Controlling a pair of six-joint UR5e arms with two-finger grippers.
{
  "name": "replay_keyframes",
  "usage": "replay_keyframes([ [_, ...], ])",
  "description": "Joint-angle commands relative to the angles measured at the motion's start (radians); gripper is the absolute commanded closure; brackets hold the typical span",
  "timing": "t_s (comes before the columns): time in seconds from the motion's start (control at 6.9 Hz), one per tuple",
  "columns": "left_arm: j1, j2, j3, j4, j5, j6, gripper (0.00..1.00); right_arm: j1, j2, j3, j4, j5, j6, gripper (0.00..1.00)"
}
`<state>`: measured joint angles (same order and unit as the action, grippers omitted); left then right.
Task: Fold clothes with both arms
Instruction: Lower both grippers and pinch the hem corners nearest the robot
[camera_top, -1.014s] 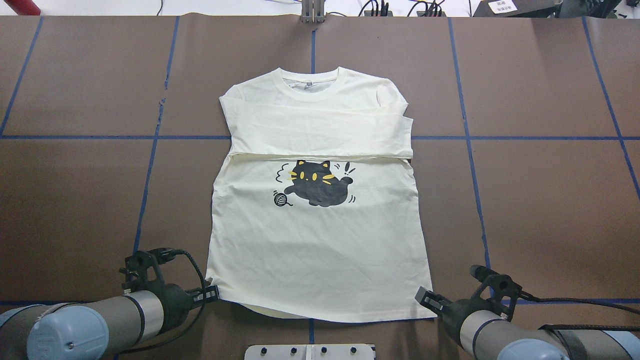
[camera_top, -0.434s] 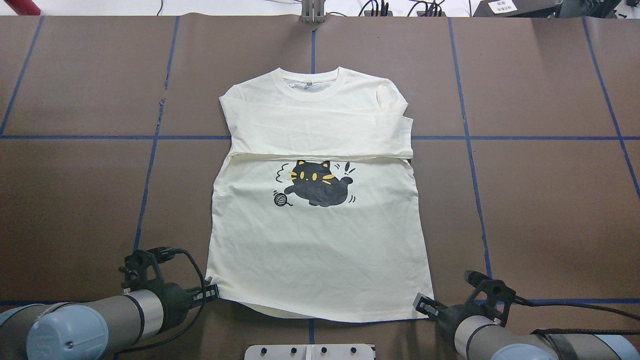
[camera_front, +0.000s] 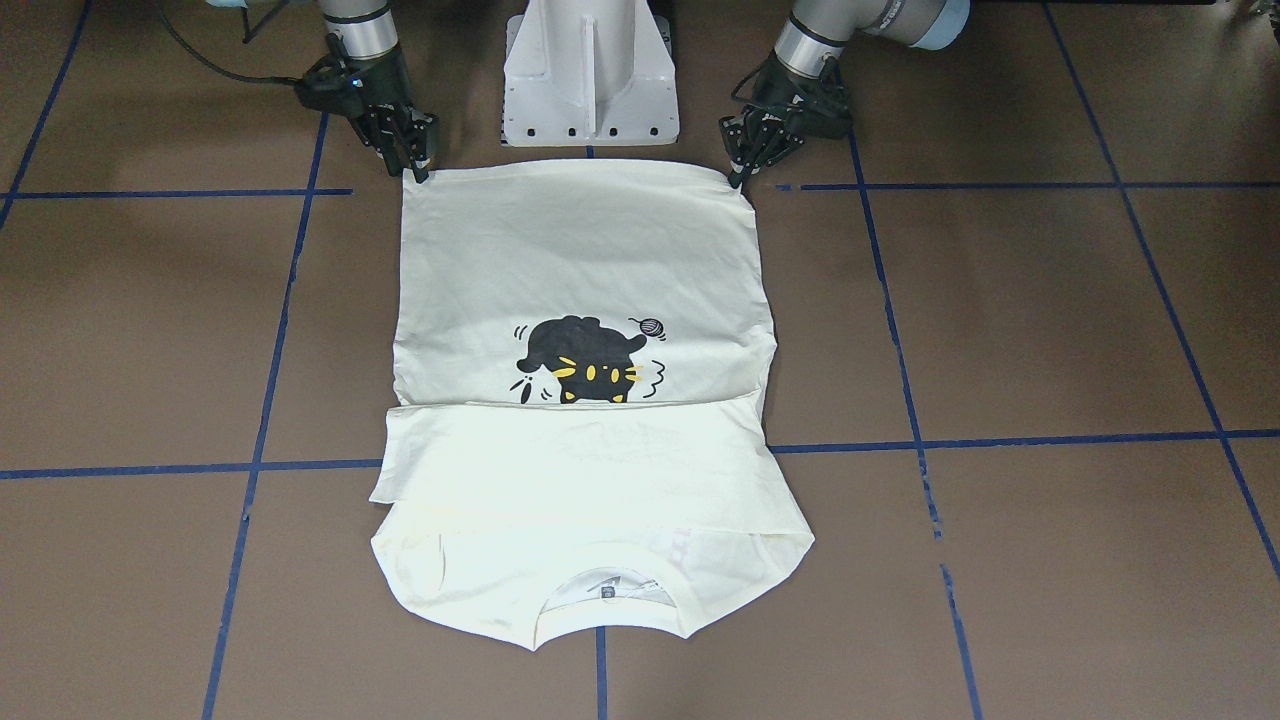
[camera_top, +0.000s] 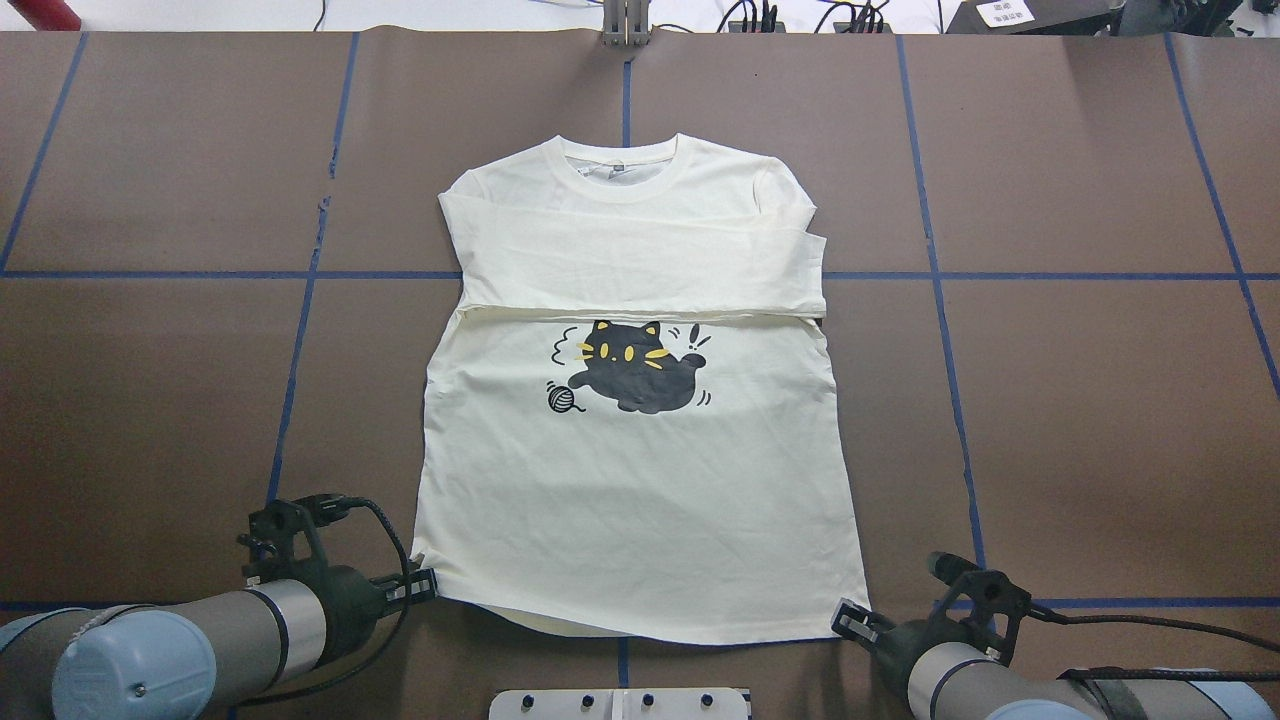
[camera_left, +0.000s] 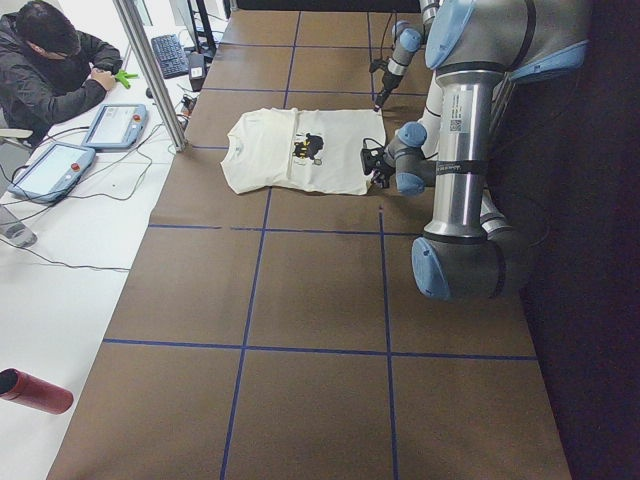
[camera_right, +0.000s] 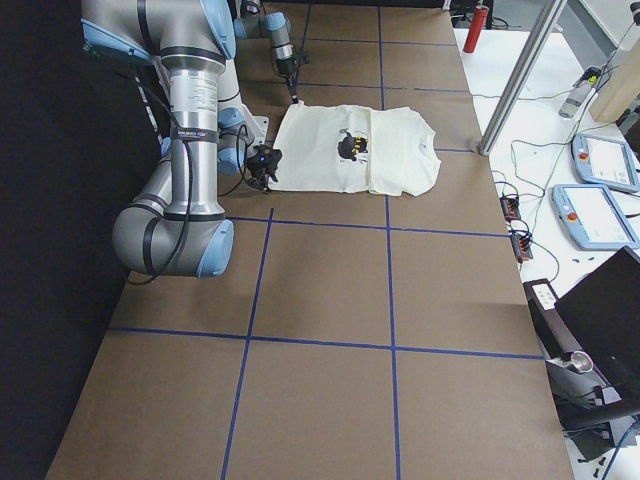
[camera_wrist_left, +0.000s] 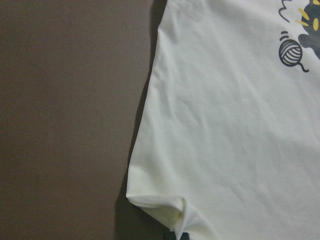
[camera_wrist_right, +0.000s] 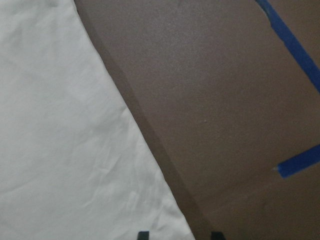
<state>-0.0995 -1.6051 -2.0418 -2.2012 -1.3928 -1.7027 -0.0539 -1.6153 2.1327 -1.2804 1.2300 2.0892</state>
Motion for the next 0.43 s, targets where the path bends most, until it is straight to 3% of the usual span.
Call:
replay_keyframes([
  [0.0, 0.0, 0.001, -0.005, 0.0, 0.0, 0.0, 1.0, -0.007, 0.0, 0.0, 0.0, -0.003, 0.017, 1.0],
  [0.29, 0.0, -0.001, -0.005, 0.0, 0.0, 0.0, 1.0, -0.006, -0.003, 0.001, -0.004, -0.001, 0.015, 1.0],
])
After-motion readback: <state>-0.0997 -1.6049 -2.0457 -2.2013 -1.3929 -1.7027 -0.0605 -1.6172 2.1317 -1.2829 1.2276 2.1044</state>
